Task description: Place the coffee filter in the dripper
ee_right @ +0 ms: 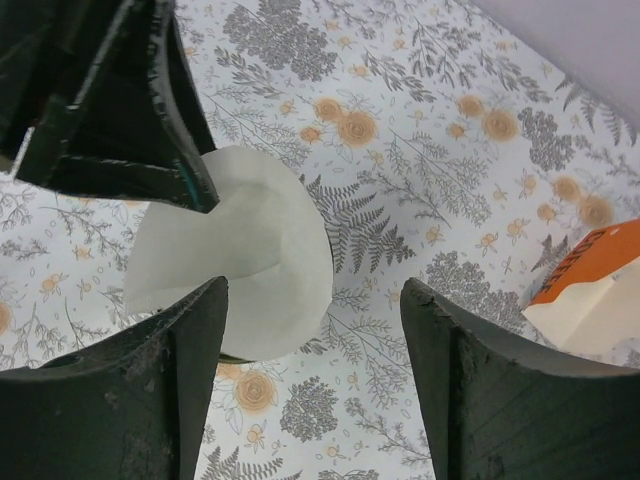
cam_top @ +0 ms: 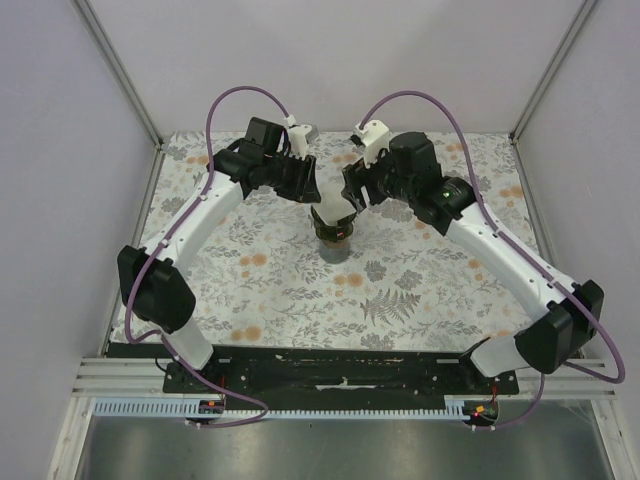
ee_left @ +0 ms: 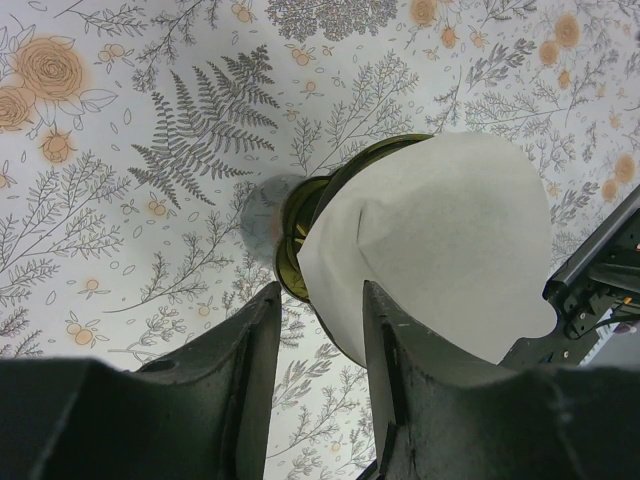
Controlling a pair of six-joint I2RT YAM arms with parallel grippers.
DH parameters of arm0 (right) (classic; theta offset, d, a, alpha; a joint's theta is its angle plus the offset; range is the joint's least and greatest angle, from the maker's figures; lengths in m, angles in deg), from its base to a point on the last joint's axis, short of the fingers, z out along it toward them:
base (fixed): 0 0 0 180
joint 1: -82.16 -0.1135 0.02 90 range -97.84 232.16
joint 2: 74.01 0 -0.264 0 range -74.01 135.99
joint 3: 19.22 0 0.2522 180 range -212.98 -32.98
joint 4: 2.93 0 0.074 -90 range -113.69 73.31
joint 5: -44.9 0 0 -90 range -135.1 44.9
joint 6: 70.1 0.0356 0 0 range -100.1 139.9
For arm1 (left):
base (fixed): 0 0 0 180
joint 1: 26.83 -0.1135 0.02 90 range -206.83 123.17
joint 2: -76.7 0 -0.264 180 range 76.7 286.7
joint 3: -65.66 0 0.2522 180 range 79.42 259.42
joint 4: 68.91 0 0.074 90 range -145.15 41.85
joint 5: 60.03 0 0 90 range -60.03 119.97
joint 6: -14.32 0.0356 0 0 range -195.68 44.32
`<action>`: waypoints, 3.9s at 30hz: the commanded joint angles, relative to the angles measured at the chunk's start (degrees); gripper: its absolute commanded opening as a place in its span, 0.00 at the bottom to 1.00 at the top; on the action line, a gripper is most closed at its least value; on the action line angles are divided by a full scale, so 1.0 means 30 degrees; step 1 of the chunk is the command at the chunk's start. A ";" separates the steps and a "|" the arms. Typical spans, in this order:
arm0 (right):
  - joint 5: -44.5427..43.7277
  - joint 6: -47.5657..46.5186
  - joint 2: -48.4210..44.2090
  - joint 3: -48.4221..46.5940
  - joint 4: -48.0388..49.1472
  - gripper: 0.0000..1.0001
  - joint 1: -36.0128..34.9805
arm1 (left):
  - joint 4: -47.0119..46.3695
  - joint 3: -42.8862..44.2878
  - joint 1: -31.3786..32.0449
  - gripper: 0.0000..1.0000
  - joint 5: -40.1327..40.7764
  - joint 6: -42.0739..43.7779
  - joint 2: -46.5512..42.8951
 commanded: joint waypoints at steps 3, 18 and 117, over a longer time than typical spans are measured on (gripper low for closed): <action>-0.1220 0.2145 0.1727 0.0195 0.0625 0.76 0.0039 | -0.0542 -0.0122 0.0100 0.45 0.0335 0.0757 -0.0580; -0.0399 0.1296 0.4191 -0.0274 0.0068 0.75 0.0009 | -0.1069 -0.1412 0.0569 0.47 0.1624 0.2515 -0.0639; -0.9569 0.9909 -0.7616 1.5456 0.9384 0.98 1.2050 | -1.4834 -1.6000 -1.0007 0.79 0.7864 0.0201 -0.4858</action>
